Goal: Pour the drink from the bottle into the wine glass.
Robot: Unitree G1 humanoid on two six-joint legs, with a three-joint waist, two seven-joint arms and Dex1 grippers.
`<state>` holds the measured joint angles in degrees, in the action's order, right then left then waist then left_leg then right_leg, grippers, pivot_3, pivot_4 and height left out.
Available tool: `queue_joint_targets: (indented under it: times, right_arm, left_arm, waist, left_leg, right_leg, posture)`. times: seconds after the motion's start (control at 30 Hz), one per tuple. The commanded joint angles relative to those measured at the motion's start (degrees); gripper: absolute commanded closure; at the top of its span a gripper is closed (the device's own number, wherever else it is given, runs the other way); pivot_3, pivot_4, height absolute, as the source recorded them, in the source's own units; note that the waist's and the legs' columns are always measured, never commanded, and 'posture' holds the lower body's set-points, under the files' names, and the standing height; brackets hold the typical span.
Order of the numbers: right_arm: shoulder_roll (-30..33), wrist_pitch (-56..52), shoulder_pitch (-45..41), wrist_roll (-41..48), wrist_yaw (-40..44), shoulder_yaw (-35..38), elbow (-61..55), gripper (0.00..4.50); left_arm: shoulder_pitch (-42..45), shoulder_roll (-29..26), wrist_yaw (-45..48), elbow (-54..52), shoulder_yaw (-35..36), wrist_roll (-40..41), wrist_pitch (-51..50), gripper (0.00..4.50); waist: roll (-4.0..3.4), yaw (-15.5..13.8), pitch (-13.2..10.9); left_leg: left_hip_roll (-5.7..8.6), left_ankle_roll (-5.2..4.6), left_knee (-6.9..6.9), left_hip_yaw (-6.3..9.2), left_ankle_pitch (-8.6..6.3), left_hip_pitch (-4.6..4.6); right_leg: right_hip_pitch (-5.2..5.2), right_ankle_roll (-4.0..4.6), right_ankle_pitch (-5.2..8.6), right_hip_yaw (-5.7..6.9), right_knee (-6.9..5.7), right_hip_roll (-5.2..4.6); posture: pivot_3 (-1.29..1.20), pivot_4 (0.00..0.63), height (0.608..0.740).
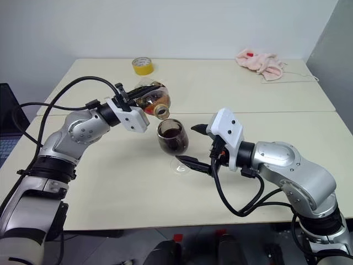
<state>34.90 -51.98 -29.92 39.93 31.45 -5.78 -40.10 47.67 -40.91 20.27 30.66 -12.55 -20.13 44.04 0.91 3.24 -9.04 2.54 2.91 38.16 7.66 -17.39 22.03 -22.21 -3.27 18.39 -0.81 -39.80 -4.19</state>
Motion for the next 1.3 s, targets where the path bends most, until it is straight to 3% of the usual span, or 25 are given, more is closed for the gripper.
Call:
queue_joint_targets:
  times: [0.03,0.3,0.6,0.8,1.3]
  right_arm:
    - [0.04,1.56,0.11,-0.01,0.65,0.74,-1.36,0.0]
    - [0.39,4.1,1.83,-0.42,1.86,1.95,-2.39,0.0]
    - [0.51,7.22,2.26,0.36,3.05,3.09,-2.97,0.0]
    - [-0.29,7.83,0.98,2.38,3.9,4.35,-2.05,0.0]
    - [0.96,6.86,0.91,4.54,4.35,4.2,-2.07,0.0]
  left_arm:
    - [-0.93,1.05,1.6,-3.28,4.07,6.04,-4.37,3.76]
    - [-7.57,7.77,3.88,-10.11,11.21,19.03,-25.26,3.76]
    - [-14.8,15.6,-1.28,-13.74,17.65,25.33,-41.51,3.76]
    - [-15.51,19.76,-5.82,-10.29,21.63,27.46,-45.45,3.76]
    - [-11.79,23.88,-10.45,1.21,26.63,30.26,-46.01,3.76]
  waist:
    - [0.0,0.01,0.0]
    - [0.0,0.03,0.01]
    - [0.02,-0.03,0.02]
    - [0.04,-0.08,0.03]
    - [0.1,-0.36,0.06]
  left_leg:
    - [-0.01,0.0,0.0,0.0,0.0,0.0]
    - [-0.01,0.0,0.04,0.02,0.0,0.01]
    - [-0.01,0.0,0.1,0.01,0.0,0.0]
    - [-0.01,0.0,0.11,0.0,0.0,0.0]
    - [0.0,0.0,0.12,-0.02,0.0,0.0]
  right_leg:
    - [0.0,0.0,0.0,0.0,-0.02,0.0]
    - [0.01,0.0,0.0,0.01,-0.04,-0.01]
    - [0.02,0.0,0.0,0.0,-0.05,-0.02]
    - [0.03,0.0,0.0,0.01,-0.06,-0.02]
    - [0.04,0.0,0.0,0.0,-0.05,-0.03]
  posture:
    - [0.0,0.15,0.74]
    - [0.0,0.15,0.74]
    - [0.0,0.15,0.74]
    - [0.0,0.15,0.74]
    - [0.0,0.15,0.74]
